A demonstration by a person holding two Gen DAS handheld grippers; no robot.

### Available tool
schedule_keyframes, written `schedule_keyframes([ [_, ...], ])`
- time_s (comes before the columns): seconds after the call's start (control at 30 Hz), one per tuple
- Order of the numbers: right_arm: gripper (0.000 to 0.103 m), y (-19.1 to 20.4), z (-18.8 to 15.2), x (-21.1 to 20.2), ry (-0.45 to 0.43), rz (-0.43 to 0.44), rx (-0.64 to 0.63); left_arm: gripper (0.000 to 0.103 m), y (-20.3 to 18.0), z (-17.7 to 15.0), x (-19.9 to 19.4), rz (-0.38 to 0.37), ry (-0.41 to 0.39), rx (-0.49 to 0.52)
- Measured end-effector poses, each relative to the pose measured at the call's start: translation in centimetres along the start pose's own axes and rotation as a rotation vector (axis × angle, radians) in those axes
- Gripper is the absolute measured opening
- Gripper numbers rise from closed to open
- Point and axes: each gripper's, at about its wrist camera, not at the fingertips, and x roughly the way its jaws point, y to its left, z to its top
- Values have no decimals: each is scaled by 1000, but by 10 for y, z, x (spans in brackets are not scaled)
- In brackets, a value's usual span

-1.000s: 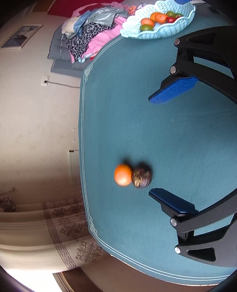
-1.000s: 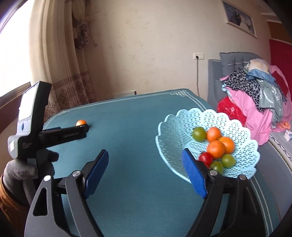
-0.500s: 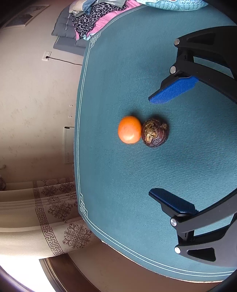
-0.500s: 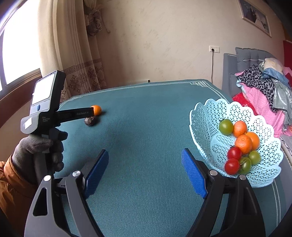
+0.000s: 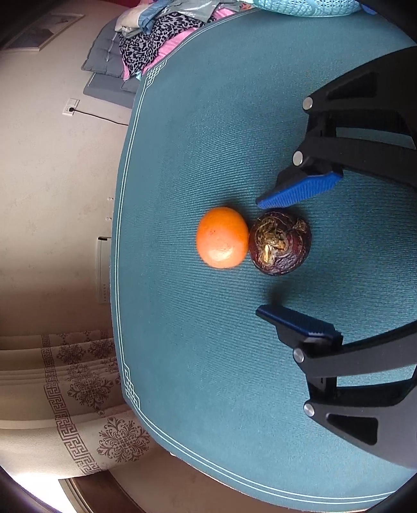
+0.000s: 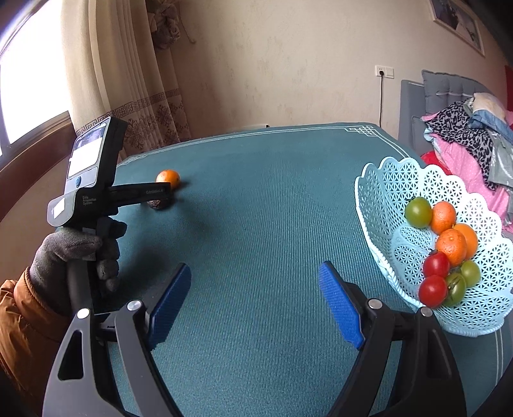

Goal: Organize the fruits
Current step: 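Close the left tool on the dark brown fruit, then grasp the orange fruit with the right tool while the left tool holds the dark fruit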

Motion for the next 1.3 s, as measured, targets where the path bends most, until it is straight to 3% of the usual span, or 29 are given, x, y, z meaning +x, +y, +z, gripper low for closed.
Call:
schedule_keyframes([
  [0.13, 81, 6, 2, 7, 17, 6, -10, 54, 0, -2, 1, -34, 4, -1],
  [0.2, 81, 6, 4, 12, 27, 10, -13, 45, -2, -3, 0, -58, 4, 3],
  [0.43, 81, 10, 17, 30, 49, 19, -17, 43, 3, -5, -6, -67, -10, -19],
  [0.6, 81, 21, 31, 52, 59, 25, -46, 43, 15, -2, -24, -23, -62, -36],
  [0.83, 81, 51, 53, 93, 98, 104, -77, 43, 47, 13, -46, 67, -125, -98],
  [1.3, 77, 123, 97, 169, 151, 191, -121, 43, 101, 21, -49, 152, -133, -234],
])
